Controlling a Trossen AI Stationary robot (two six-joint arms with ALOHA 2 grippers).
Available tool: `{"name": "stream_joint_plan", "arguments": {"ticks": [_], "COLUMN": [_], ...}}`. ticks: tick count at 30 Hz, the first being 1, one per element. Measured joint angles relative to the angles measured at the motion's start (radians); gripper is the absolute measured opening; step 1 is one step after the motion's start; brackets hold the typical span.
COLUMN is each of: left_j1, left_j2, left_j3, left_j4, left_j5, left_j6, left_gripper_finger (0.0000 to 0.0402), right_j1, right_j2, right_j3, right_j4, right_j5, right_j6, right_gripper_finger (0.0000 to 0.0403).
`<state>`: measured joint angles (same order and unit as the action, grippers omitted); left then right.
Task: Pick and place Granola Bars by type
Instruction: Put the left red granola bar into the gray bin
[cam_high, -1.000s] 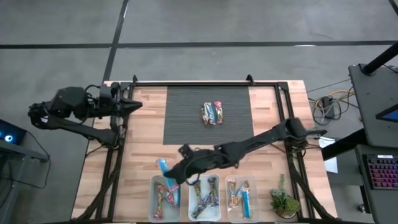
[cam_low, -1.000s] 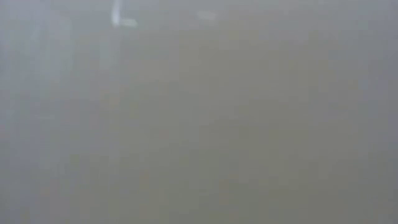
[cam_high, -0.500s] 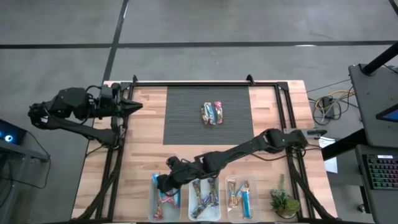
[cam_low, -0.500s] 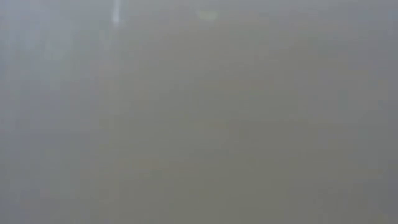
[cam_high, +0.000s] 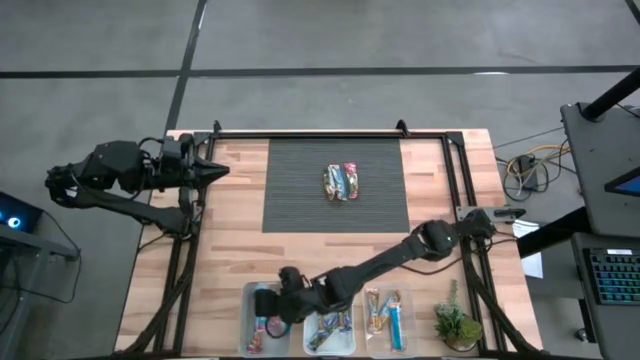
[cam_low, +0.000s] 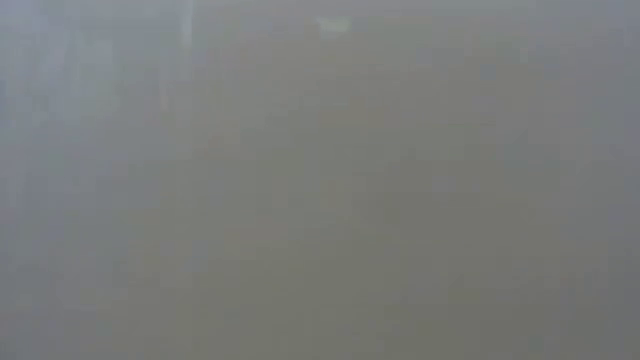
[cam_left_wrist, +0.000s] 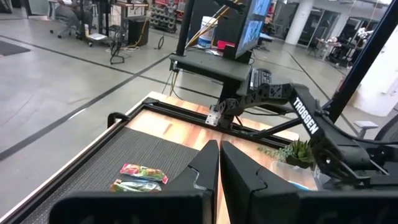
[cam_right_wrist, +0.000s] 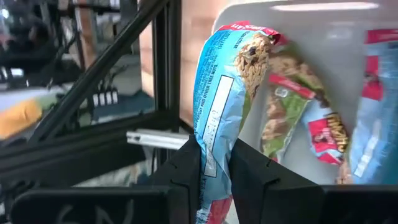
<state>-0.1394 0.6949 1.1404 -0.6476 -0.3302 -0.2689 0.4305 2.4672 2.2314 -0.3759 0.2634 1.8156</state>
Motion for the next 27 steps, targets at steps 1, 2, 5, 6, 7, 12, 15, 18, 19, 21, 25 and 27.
{"name": "stream_joint_plan", "arguments": {"ticks": [1, 2, 5, 6, 7, 12, 15, 18, 19, 21, 25, 27], "left_j1": [0.0, 0.0, 0.0, 0.0, 0.0, 0.0, 0.0, 0.0, 0.0, 0.0, 0.0, 0.0], "left_j2": [0.0, 0.0, 0.0, 0.0, 0.0, 0.0, 0.0, 0.0, 0.0, 0.0, 0.0, 0.0], "left_j3": [0.0, 0.0, 0.0, 0.0, 0.0, 0.0, 0.0, 0.0, 0.0, 0.0, 0.0, 0.0], "left_j4": [0.0, -0.001, -0.003, -0.005, -0.007, -0.007, -0.008, -0.011, -0.011, -0.011, -0.011, -0.011], "left_j5": [0.0, 0.0, 0.0, 0.0, 0.0, 0.0, 0.0, 0.0, 0.0, 0.0, 0.0, 0.0], "left_j6": [0.002, 0.002, 0.003, 0.003, 0.003, 0.003, 0.004, 0.004, 0.004, 0.005, 0.005, 0.004], "left_gripper_finger": [0.0, 0.0, 0.0, 0.0, 0.0, 0.0, 0.0, 0.0, 0.0, 0.0, 0.0, 0.0], "right_j1": [0.006, 0.011, 0.022, 0.024, 0.027, 0.044, 0.054, 0.058, 0.059, 0.061, 0.061, 0.061], "right_j2": [-0.002, -0.004, -0.006, -0.006, -0.007, -0.007, -0.007, -0.007, -0.007, -0.007, -0.007, -0.007], "right_j3": [0.0, 0.0, 0.004, 0.005, 0.005, 0.003, 0.002, 0.0, 0.0, 0.0, -0.001, -0.002], "right_j4": [-0.01, -0.02, -0.017, -0.017, -0.019, -0.043, -0.043, -0.051, -0.055, -0.065, -0.074, -0.083], "right_j5": [0.018, 0.028, 0.033, 0.035, 0.036, 0.037, 0.037, 0.036, 0.036, 0.036, 0.036, 0.036], "right_j6": [0.013, 0.022, 0.047, 0.06, 0.073, 0.109, 0.119, 0.118, 0.118, 0.122, 0.121, 0.119], "right_gripper_finger": [0.0061, 0.0061, 0.0061, 0.0061, 0.0061, 0.0061, 0.0061, 0.0061, 0.0061, 0.0061, 0.0075, 0.0088]}}
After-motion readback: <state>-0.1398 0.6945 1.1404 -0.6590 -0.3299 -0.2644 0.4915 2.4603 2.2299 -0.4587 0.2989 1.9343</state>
